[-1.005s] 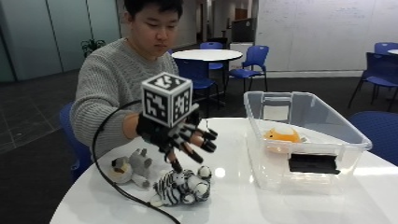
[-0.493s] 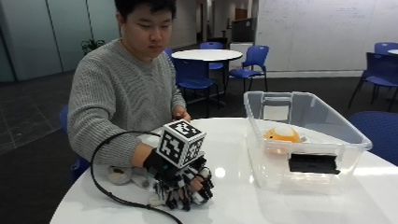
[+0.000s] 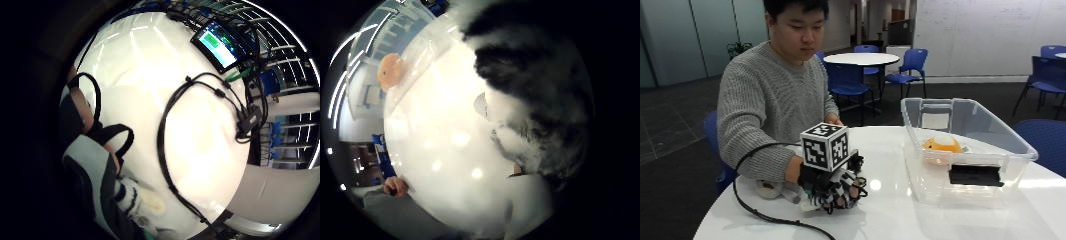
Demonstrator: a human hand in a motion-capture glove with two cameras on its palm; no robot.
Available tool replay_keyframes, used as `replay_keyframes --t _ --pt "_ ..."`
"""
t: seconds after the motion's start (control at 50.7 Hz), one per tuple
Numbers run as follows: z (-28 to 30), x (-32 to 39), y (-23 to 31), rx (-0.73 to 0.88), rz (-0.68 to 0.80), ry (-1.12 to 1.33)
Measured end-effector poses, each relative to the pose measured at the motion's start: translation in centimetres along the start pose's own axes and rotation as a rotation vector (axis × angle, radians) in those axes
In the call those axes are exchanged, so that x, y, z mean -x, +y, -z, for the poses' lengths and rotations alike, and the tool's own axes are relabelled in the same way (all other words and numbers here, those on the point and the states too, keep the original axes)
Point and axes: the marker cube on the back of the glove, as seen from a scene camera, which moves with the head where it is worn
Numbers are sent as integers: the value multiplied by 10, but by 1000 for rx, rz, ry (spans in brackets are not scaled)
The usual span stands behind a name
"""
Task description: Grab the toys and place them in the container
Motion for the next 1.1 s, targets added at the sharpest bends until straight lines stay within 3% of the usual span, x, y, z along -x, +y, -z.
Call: replay_keyframes --t 0.177,0.375,0.513,0.69,0.887,1.005,1.104 --pt "51 14 -3 -60 32 -93" --pt "208 73 -67 -317 245 -115" --pt "267 107 -114 -311 246 -194" --pt "238 144 -171 -216 89 -224" --pt "175 225 -225 -104 114 -48" --pt "161 240 -236 -76 232 -14" --pt "153 243 -239 -36 189 -21"
